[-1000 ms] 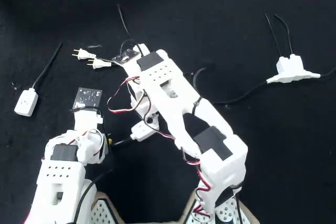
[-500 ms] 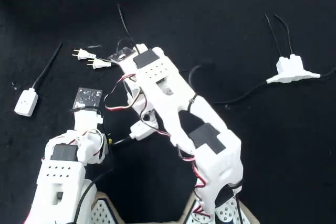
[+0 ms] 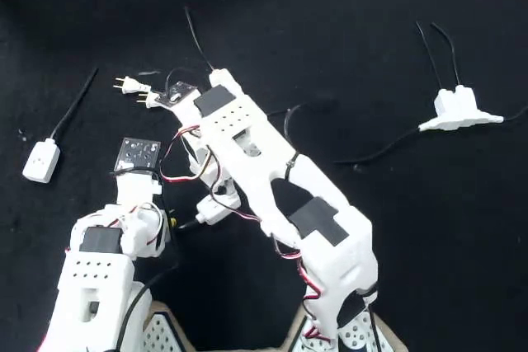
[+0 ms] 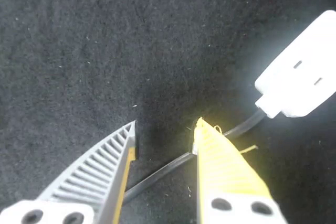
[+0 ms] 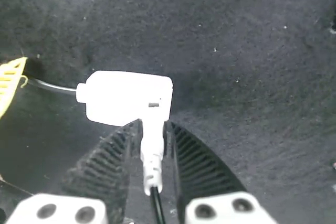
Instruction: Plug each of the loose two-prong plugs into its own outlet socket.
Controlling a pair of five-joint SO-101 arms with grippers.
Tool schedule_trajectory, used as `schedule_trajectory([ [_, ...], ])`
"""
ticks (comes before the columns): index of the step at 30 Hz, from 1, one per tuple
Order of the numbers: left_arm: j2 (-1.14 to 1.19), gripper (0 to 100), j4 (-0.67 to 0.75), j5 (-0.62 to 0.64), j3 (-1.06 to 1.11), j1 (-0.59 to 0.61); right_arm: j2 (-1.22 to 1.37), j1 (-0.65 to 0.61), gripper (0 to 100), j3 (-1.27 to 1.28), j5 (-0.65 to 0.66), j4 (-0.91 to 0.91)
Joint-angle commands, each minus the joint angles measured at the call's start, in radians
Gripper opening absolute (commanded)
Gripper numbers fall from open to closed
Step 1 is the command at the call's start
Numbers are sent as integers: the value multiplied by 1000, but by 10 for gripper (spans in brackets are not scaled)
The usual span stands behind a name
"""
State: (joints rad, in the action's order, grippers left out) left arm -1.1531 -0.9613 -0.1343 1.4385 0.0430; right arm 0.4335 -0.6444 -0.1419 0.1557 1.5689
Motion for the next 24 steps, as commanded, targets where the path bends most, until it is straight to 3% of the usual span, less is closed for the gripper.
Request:
schedule_trajectory([
  [1,-2,190,14,0,-8,-8,76,-48,11,-33,17,-9],
  [13,-2,190,14,0,-8,-8,93,-49,11,-4,20,-92],
  [24,-2,190,14,0,-8,-12,-15,-49,11,22,49,-28],
])
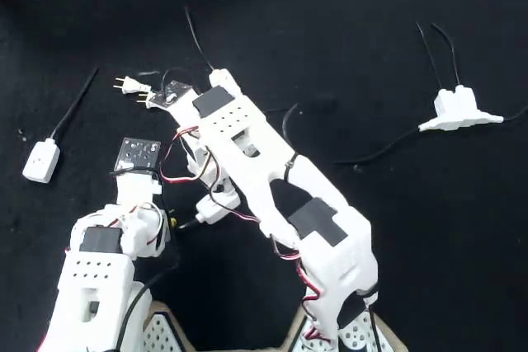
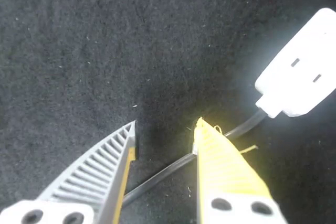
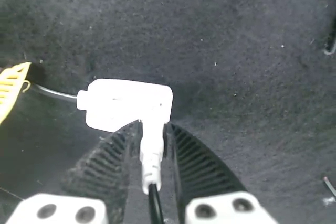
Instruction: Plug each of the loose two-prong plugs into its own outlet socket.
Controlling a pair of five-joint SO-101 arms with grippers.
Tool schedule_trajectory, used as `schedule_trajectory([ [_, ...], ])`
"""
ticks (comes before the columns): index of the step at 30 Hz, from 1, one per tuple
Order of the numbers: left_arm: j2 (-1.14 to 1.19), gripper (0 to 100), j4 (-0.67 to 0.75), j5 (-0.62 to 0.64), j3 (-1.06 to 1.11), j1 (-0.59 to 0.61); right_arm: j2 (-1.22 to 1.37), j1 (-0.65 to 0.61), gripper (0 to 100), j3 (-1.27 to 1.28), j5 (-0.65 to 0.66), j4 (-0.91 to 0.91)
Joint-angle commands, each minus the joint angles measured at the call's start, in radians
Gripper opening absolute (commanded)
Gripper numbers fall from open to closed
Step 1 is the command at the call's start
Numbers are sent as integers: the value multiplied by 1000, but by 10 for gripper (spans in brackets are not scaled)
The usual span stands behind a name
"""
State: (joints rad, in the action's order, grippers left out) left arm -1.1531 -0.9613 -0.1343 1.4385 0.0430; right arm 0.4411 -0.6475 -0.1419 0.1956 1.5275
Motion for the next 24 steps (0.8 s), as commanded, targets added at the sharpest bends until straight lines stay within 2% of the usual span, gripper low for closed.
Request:
schedule_trajectory([
  [1,-2,190,14,0,-8,-12,-36,-44,11,22,12,34],
  [7,-2,190,14,0,-8,-12,-64,-43,11,22,14,121],
  [19,-2,190,14,0,-8,-8,-70,-38,11,-5,12,127],
  [24,-2,190,14,0,-8,-8,-157,-44,11,1,12,120],
])
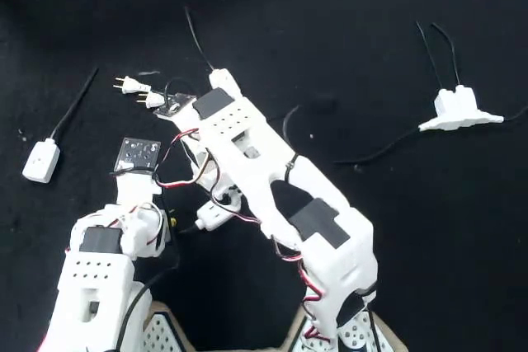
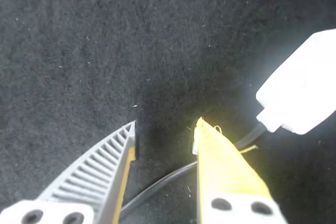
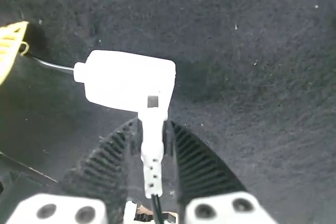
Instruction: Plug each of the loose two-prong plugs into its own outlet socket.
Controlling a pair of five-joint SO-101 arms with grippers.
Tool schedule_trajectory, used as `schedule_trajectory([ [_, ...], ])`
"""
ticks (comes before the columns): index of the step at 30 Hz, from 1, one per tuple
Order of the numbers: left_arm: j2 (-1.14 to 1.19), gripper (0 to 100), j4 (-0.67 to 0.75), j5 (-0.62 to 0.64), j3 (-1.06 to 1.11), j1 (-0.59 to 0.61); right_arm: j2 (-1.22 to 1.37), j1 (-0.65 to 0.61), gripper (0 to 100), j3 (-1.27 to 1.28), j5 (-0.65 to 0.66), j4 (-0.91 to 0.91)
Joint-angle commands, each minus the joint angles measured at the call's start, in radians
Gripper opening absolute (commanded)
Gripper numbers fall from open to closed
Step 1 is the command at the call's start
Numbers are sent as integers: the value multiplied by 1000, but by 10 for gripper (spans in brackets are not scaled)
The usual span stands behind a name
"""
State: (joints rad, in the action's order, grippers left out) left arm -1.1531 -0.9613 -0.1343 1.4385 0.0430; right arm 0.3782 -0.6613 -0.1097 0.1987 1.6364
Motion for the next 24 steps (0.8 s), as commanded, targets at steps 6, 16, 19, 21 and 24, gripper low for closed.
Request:
schedule_trajectory([
  [6,-2,190,14,0,-8,-8,-88,-29,11,-30,12,2],
  [16,-2,189,14,0,-8,-8,-22,-29,11,-35,12,0],
  [19,-2,189,14,0,-8,-8,-22,-25,11,-36,12,28],
  [21,-2,189,14,0,-8,-8,-22,-23,11,-38,11,32],
  [24,-3,189,14,0,-8,-8,-22,-23,11,-38,11,31],
])
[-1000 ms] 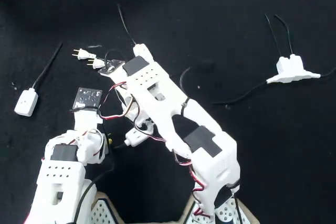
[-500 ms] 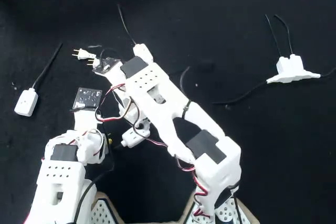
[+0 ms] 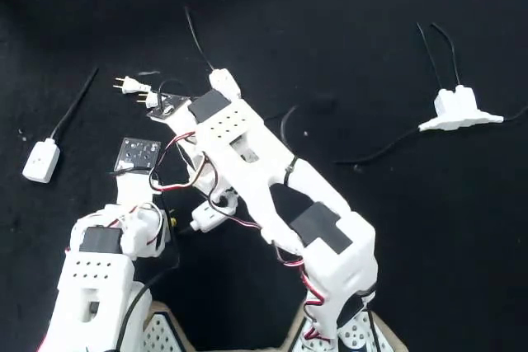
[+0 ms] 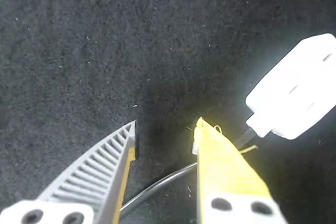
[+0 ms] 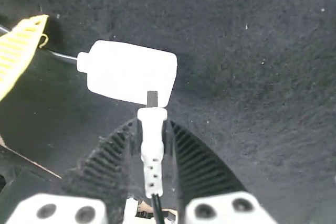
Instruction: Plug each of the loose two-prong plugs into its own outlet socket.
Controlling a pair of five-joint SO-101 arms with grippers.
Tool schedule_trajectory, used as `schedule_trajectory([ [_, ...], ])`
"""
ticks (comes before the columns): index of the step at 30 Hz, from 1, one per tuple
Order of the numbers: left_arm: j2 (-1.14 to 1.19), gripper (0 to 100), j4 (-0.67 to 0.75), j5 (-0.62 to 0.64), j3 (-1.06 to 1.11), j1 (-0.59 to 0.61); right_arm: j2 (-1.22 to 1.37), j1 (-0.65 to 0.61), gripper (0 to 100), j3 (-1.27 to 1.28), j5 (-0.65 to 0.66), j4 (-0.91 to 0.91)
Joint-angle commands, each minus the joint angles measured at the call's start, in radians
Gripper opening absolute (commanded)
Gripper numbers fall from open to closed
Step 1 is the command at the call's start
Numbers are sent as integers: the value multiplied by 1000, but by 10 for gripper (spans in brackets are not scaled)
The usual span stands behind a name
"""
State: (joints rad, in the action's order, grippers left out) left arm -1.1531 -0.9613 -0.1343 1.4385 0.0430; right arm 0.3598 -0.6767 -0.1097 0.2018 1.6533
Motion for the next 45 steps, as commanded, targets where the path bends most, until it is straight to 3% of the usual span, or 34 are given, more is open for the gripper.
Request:
schedule_trajectory([
  [1,-3,189,14,0,-8,-8,-4,-8,11,-38,8,12],
  [14,6,191,14,0,-15,-25,-18,58,11,-30,8,18],
  [20,8,191,12,0,-13,-153,-53,51,11,-30,8,25],
  [32,6,192,17,6,-13,-157,1,5,11,-54,-2,-12],
  [38,8,192,167,94,44,-163,4,48,11,-58,5,-12],
  [45,2,192,207,121,54,-163,2,72,11,-58,8,5],
])
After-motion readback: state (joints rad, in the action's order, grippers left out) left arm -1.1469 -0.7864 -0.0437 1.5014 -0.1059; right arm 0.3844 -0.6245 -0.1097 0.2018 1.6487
